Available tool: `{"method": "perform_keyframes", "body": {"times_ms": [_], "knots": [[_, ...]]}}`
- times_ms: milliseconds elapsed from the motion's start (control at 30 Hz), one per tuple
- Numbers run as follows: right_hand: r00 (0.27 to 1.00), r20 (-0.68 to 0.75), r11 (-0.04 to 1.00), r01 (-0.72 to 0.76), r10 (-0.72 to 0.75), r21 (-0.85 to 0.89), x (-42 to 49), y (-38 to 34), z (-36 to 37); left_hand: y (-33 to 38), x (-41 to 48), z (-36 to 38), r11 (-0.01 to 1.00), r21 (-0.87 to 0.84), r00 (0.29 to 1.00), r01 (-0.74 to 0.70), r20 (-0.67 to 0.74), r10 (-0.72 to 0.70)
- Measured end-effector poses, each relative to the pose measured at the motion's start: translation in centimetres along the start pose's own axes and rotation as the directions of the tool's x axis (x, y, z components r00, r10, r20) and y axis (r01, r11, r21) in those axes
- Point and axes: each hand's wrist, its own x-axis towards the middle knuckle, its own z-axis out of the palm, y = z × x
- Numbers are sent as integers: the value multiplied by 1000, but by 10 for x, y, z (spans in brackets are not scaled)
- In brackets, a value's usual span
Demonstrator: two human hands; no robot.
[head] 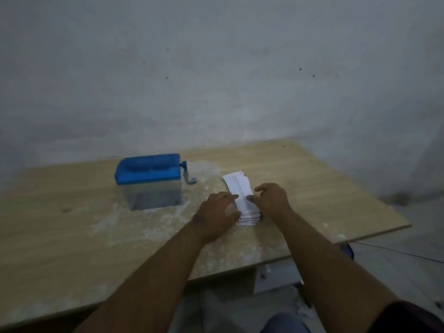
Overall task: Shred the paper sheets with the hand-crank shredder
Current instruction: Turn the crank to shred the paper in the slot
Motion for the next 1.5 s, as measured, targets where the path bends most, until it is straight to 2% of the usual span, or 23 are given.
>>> {"method": "perform_keyframes", "body": {"times_ms": [100,333,467,800,900,1000,1133,1300,1400,1500], "knots": [[1000,19,999,-25,25,-22,1,-3,9,-5,-1,6,994,108,999,-28,24,26],[976,-10,972,-216,218,93,6,-7,10,-13,-4,4,999,28,999,-37,9,37],[963,14,958,-270,270,96,12,-8,6,-13,-6,5,999,12,999,-40,6,40],[981,22,980,-188,190,-70,8,-19,-12,-8,-9,-2,978,-202,998,58,4,-58],[982,-10,981,-187,187,-53,7,-23,-16,-10,-10,-4,949,-300,995,92,-7,-99],[977,-68,979,-202,203,17,8,-31,-19,-9,-8,-16,926,-372,990,61,-96,-103],[986,-40,975,-155,163,160,11,-52,-19,0,0,-51,899,-438,962,-14,-251,-108],[993,4,926,-112,119,361,12,-95,-21,6,9,-112,882,-430,846,-192,-528,-73],[998,35,867,-61,50,494,7,-129,-22,-4,13,-142,890,-408,795,-204,-599,-93],[997,71,792,-18,-32,611,5,-163,-19,-28,15,-169,915,-379,798,-139,-590,-123]]}}
